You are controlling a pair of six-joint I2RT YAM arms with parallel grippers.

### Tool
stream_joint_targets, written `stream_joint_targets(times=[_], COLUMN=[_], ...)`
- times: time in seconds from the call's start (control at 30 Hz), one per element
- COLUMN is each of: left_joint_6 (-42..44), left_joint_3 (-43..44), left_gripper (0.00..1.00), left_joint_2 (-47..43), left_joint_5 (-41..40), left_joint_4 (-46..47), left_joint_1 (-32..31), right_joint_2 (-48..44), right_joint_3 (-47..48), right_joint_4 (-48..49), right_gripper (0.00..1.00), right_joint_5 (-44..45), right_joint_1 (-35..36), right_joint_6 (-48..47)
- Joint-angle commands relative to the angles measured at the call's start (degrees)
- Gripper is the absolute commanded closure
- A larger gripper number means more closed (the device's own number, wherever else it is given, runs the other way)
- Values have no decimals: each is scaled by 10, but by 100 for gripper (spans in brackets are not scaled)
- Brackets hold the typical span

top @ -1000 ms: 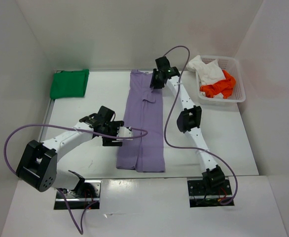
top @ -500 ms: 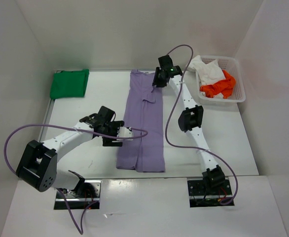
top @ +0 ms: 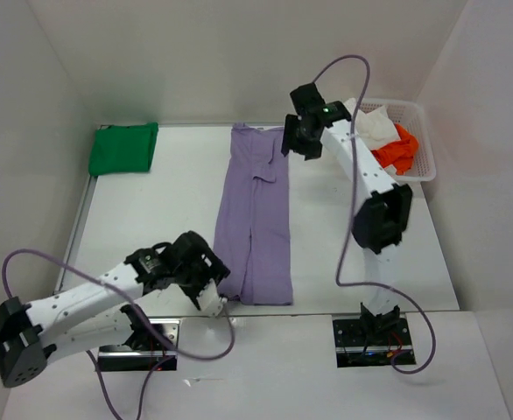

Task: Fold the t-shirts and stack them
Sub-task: Grab the bottom of the folded rectangular tshirt with both arms

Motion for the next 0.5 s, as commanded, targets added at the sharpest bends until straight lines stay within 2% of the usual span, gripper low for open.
stream_joint_targets(times=[0.0,0.03,0.07,0.13,0.17,0.27,0.4,0.47], left_joint_6=[106,112,117,133,143,193,286,292], left_joint_3=[-54,-63,-70,-70,-70,-70,-99,-99], left_gripper=[17,17,17,18,18,19,19,21], left_joint_2=[-82,-94,-109,-109,-104,-79,-66,-54], left_joint_5=[10,10,15,24,32,26,-8,-13], left_joint_4=[-34,-34,-40,-55,-62,-93,-89,-89], left_joint_1=[-48,-59,-69,-86,-91,-115,-133,-147], right_joint_2=[-161,-239,-273,-359,-384,-463,-507,-514], right_joint_3=[-230,-288,-403,-506,-593,-715,-800,-833], right_joint_4=[48,72,116,150,174,197,219,226], right_gripper=[33,31,31,31,31,31,31,31], right_joint_5=[37,26,9,-41,-54,-70,-78,-92], right_joint_1=[52,58,58,58,64,108,165,185], right_joint_6=[0,12,26,77,93,159,225,248])
